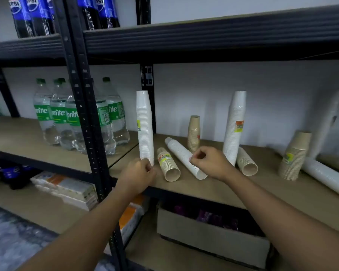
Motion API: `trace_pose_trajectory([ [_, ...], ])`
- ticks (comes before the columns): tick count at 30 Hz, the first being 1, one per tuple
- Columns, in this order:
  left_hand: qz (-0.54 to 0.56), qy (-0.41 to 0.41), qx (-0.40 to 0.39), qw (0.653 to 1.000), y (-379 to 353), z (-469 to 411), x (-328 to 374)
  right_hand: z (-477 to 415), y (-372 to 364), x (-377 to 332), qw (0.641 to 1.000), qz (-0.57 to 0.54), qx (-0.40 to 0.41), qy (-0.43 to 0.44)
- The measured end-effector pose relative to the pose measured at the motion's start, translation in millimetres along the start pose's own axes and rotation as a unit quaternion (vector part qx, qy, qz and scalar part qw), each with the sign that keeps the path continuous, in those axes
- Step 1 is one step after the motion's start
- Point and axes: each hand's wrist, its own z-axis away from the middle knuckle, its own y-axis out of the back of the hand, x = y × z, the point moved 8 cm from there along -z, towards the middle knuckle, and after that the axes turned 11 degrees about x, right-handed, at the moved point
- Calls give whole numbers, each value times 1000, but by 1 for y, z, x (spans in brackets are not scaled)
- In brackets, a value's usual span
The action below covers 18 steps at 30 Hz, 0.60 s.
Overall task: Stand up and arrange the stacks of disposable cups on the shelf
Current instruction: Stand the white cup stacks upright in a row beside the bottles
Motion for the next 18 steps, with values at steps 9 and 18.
trace_pose_trajectory([
  [9,-83,-47,17,995,-24,-7,-11,-20,-28,11,981,193,-12,0],
  [18,-106,-76,53,990,-30,-8,-12,-25,-38,23,979,203,-5,-27],
])
